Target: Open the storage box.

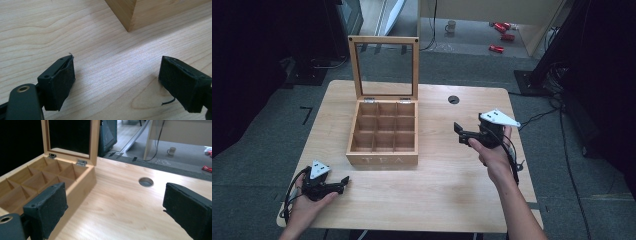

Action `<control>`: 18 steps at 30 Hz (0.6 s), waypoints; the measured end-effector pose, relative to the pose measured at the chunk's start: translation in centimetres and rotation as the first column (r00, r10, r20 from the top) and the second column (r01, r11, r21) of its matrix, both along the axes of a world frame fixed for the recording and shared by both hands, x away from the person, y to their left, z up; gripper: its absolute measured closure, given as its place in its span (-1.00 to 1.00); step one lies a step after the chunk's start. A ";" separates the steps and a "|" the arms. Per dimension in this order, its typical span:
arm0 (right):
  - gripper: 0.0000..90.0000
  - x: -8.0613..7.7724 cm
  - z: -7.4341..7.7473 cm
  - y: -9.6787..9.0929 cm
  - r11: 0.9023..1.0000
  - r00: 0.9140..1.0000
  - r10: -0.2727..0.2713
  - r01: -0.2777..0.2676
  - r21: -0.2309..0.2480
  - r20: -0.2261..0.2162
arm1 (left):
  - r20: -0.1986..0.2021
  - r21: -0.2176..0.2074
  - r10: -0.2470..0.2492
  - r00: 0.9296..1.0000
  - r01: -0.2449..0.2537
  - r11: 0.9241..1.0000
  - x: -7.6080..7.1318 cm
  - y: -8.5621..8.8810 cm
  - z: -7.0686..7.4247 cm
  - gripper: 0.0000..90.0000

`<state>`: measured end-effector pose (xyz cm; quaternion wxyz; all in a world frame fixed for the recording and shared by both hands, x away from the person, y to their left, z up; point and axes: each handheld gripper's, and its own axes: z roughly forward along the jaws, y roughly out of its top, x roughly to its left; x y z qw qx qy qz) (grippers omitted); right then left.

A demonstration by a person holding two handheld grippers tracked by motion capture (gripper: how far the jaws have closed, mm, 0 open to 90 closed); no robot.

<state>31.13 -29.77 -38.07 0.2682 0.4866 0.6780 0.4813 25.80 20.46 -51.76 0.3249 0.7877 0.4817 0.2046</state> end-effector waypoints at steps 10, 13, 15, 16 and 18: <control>-0.88 -3.3 -2.3 -3.5 0.997 0.998 -0.057 0.056 -0.048 -0.016 | -0.002 0.000 0.000 1.000 0.000 1.000 0.0 0.0 0.0 -0.69; -0.88 -4.1 -3.3 -4.6 0.997 0.997 -0.070 0.069 -0.045 -0.030 | -0.001 0.000 -0.002 1.000 0.002 1.000 0.0 0.0 0.0 -0.69; -0.88 -4.6 -4.0 -5.2 0.996 0.996 -0.080 0.078 -0.048 -0.037 | -0.001 0.000 -0.002 1.000 0.002 1.000 0.0 0.0 0.0 -0.69; -0.88 -4.8 -4.4 -5.5 0.995 0.995 -0.088 0.086 -0.047 -0.043 | -0.001 0.000 -0.002 1.000 0.002 1.000 0.0 0.0 0.0 -0.69; -0.87 -5.3 -5.2 -6.1 0.995 0.994 -0.097 0.094 -0.045 -0.056 | -0.001 0.000 -0.002 1.000 0.002 1.000 0.0 0.0 0.0 -0.69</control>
